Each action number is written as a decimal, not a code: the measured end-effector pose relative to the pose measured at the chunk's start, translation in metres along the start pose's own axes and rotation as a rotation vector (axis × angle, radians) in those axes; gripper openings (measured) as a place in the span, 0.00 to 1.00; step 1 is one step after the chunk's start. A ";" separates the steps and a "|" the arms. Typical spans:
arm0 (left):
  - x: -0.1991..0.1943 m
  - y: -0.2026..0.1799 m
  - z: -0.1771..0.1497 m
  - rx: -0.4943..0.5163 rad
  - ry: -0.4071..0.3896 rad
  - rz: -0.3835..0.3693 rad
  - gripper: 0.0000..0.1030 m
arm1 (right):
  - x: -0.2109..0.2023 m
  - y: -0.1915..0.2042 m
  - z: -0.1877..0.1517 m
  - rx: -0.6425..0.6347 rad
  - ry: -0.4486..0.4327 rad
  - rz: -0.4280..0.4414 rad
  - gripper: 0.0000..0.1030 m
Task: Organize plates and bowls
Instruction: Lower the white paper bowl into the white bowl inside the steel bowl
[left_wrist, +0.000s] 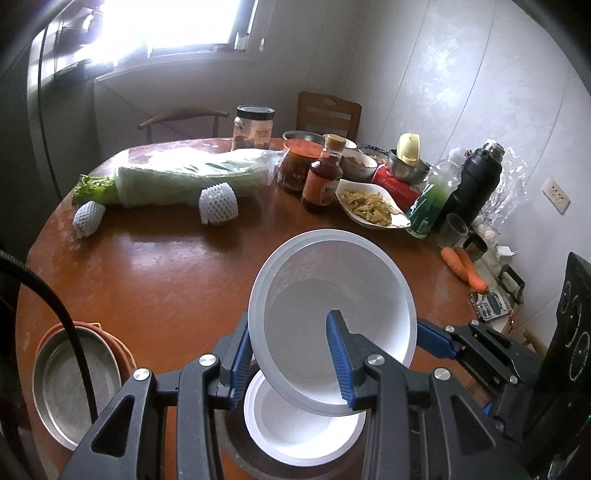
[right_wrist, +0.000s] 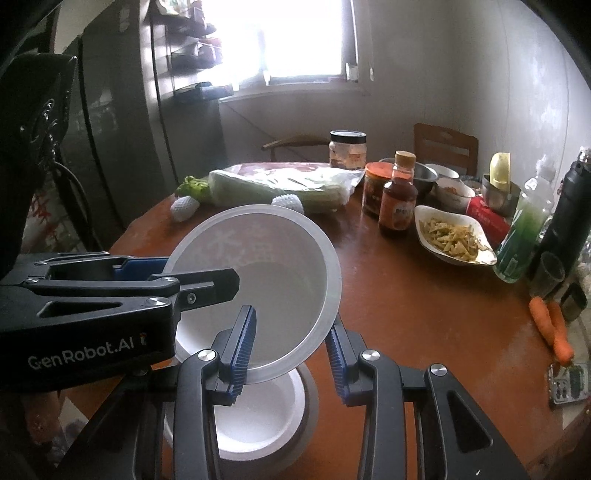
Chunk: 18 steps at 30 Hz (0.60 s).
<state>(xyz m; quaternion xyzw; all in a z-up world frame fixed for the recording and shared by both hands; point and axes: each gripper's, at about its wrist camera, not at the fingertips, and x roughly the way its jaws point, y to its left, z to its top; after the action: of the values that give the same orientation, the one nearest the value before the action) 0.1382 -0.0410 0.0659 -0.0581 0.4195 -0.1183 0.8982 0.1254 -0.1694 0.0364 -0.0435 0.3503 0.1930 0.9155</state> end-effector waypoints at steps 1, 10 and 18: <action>-0.002 0.000 -0.001 0.001 -0.002 0.000 0.38 | -0.002 0.002 -0.001 -0.002 -0.002 0.000 0.37; -0.016 -0.001 -0.013 0.005 -0.015 0.002 0.38 | -0.014 0.011 -0.008 -0.013 -0.012 0.003 0.38; -0.016 -0.001 -0.028 0.003 0.003 0.000 0.38 | -0.022 0.017 -0.018 -0.023 -0.010 0.007 0.38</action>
<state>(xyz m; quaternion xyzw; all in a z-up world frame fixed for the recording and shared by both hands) 0.1068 -0.0380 0.0600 -0.0563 0.4206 -0.1189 0.8977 0.0929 -0.1646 0.0382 -0.0521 0.3435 0.2005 0.9160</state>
